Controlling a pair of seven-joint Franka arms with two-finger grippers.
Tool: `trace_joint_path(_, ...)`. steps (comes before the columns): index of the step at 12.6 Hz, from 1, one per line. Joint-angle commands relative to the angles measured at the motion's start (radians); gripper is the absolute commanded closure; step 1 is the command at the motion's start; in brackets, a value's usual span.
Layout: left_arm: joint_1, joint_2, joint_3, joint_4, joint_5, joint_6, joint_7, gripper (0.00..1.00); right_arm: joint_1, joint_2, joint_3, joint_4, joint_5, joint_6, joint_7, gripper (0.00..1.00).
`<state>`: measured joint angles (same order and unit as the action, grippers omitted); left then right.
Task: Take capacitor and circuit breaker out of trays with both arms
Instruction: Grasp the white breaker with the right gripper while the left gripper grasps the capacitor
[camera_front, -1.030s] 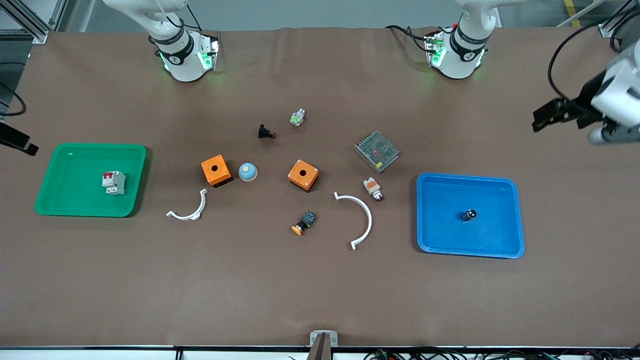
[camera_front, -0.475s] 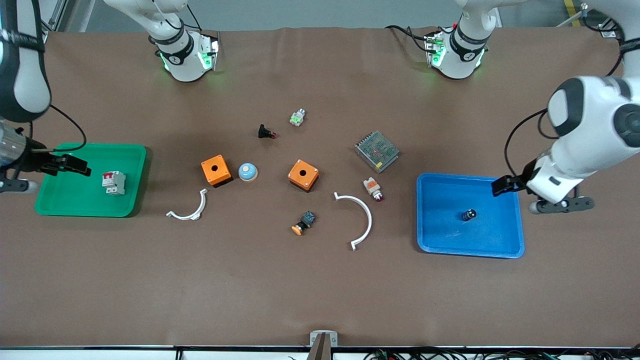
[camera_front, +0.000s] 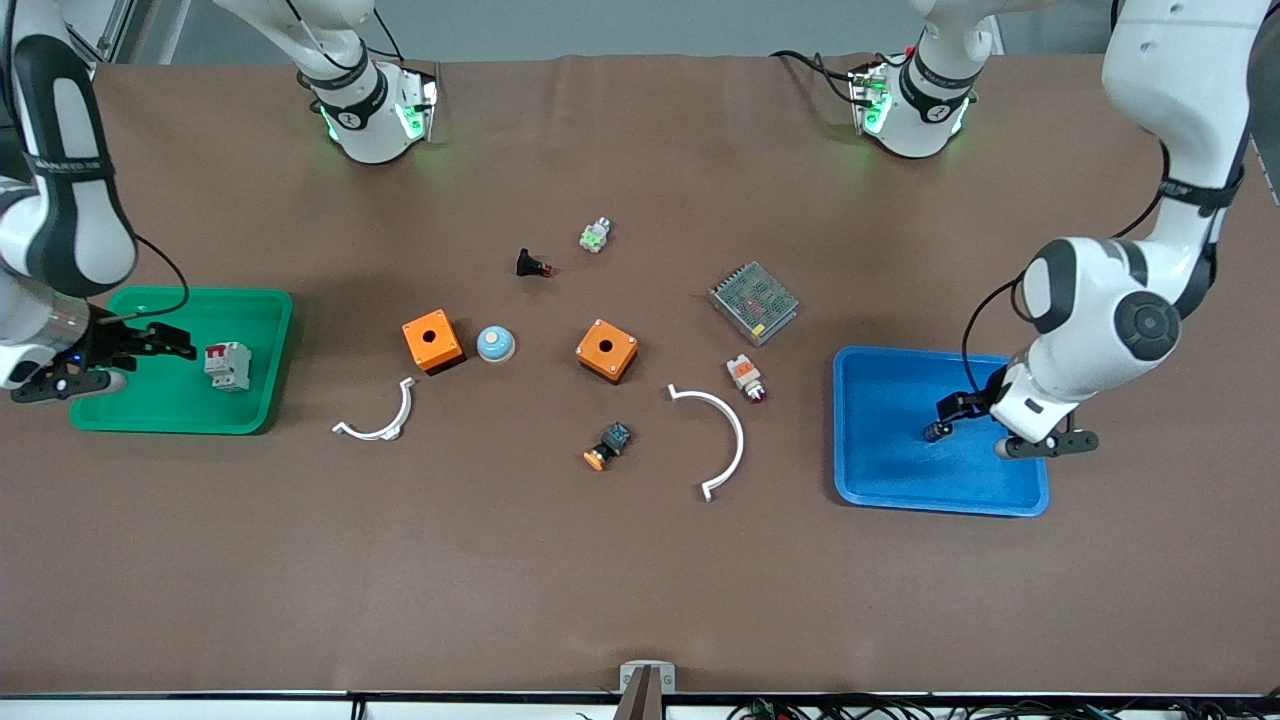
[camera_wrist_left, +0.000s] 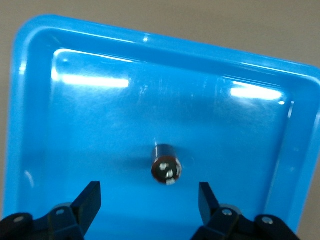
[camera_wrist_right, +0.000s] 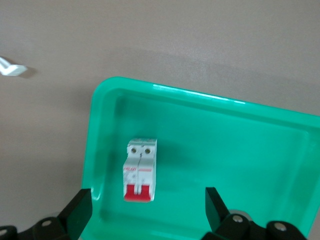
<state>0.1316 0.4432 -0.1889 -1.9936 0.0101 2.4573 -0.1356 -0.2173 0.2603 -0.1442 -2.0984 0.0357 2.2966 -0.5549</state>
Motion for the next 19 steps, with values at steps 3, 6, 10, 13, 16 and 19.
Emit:
trace_joint_path(3, -0.001, 0.066, -0.004, 0.021, 0.008, 0.051, 0.005, 0.21, -0.011, 0.046, 0.014, -0.140, -0.002, 0.222, -0.014, 0.01)
trace_joint_path(6, -0.009, 0.092, -0.004, 0.032, 0.010, 0.054, 0.007, 0.27, -0.014, 0.076, 0.017, -0.147, 0.007, 0.239, -0.014, 0.34)
trace_joint_path(10, -0.007, 0.126, -0.004, 0.061, 0.011, 0.054, 0.008, 0.38, -0.004, 0.074, 0.018, -0.144, 0.013, 0.233, -0.013, 0.90)
trace_joint_path(13, -0.009, 0.135, -0.004, 0.072, 0.011, 0.054, 0.007, 0.42, 0.015, 0.044, 0.043, -0.117, 0.035, 0.192, 0.001, 0.99)
trace_joint_path(16, -0.007, 0.140, -0.004, 0.064, 0.011, 0.054, 0.007, 0.60, 0.053, 0.031, 0.089, 0.033, 0.087, -0.036, 0.180, 0.99)
trace_joint_path(19, -0.006, 0.132, -0.006, 0.062, 0.011, 0.045, 0.007, 0.90, 0.218, 0.030, 0.089, 0.107, 0.085, -0.103, 0.494, 0.99)
